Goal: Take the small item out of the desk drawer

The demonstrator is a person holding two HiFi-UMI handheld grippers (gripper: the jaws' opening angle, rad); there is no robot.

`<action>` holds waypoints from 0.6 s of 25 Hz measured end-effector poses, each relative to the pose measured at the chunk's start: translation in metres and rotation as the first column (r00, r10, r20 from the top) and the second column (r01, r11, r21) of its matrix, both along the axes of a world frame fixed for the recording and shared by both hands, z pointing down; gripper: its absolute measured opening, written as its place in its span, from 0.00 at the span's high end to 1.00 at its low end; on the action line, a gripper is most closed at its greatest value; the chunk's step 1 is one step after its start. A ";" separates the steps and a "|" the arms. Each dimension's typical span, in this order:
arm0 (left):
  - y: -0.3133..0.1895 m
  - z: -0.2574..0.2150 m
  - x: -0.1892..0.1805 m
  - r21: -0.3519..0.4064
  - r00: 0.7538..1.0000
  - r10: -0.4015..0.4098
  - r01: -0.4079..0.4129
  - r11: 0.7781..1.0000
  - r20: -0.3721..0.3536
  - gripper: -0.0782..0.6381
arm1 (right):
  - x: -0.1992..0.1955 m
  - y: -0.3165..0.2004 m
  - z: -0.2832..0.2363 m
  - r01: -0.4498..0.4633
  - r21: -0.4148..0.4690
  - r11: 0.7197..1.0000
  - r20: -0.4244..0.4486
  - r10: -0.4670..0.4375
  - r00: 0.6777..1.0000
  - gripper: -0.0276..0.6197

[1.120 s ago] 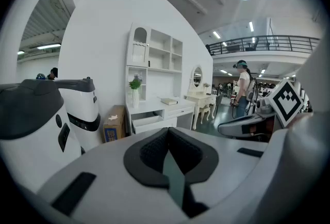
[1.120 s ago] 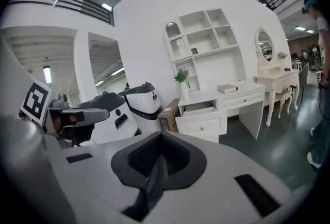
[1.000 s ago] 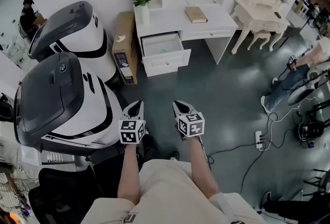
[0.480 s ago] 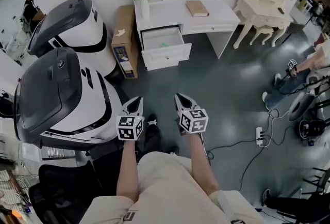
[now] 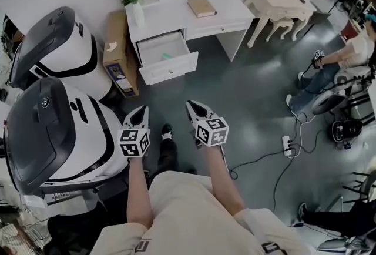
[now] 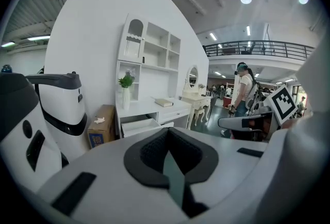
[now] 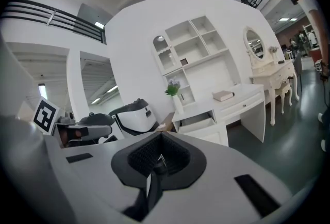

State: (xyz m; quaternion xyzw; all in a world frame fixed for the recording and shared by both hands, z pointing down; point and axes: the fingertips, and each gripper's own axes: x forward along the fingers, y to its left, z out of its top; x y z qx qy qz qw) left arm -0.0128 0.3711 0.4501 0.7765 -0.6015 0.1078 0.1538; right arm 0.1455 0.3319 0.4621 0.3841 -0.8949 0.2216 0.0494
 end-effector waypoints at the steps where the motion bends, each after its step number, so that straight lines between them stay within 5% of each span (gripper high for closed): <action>1: -0.016 -0.001 -0.003 0.004 1.000 0.006 -0.006 1.000 -0.001 0.87 | -0.003 -0.012 -0.001 0.007 0.004 1.000 -0.004 -0.007 1.000 0.92; 15: -0.213 0.009 -0.074 -0.026 0.998 0.034 -0.035 0.999 -0.044 0.87 | -0.049 -0.188 0.017 -0.015 -0.064 0.998 -0.040 0.013 0.999 0.92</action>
